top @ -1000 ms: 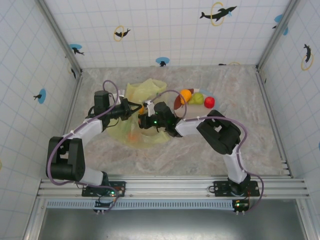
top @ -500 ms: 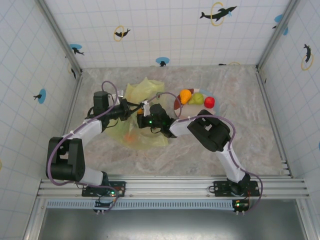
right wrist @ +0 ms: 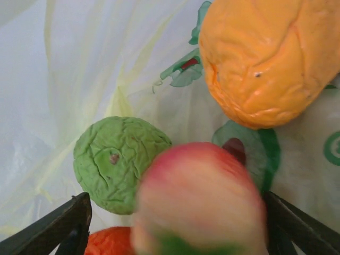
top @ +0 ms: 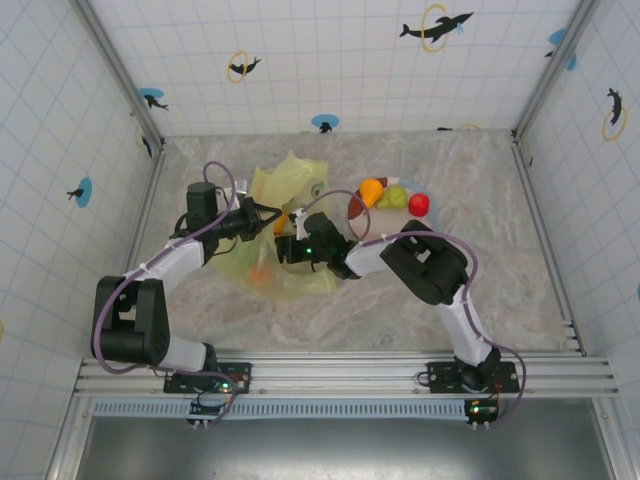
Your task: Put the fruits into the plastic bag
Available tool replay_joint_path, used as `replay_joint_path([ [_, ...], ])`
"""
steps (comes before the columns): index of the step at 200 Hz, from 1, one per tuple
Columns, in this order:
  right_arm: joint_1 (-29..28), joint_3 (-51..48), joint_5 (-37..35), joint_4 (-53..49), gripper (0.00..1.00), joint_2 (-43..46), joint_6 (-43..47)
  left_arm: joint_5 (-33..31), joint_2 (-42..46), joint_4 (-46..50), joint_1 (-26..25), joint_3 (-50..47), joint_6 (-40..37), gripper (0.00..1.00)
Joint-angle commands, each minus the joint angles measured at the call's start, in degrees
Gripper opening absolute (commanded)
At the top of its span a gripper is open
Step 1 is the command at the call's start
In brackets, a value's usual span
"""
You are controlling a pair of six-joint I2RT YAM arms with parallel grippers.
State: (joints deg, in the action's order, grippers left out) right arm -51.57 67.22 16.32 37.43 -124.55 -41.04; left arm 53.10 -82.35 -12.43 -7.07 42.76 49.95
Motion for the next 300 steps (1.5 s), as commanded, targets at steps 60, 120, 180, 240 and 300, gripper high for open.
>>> replay_joint_path([
  [60, 1.2, -0.5, -1.8, -8.6, 0.91, 7.0, 5.8, -0.4, 0.8, 1.0, -0.2, 0.2, -0.8, 0.00],
  [120, 2.4, -0.5, -8.0, -20.7, 0.98, 12.7, 14.9, -0.3, 0.7, 1.3, -0.1, 0.2, -0.9, 0.00],
  [180, 3.1, -2.2, -9.3, -26.2, 0.98, 16.8, 19.9, -0.3, 0.3, 1.4, -0.2, 0.3, -0.8, 0.00],
  [240, 6.4, -13.9, -13.7, -30.8, 0.95, 33.4, 27.0, -0.4, 0.3, 1.4, -0.2, 0.2, -0.6, 0.00],
  [300, 18.1, -20.5, -32.6, -43.0, 0.95, 48.0, 31.5, -0.5, 0.5, 1.2, -0.1, 0.2, -0.5, 0.00],
])
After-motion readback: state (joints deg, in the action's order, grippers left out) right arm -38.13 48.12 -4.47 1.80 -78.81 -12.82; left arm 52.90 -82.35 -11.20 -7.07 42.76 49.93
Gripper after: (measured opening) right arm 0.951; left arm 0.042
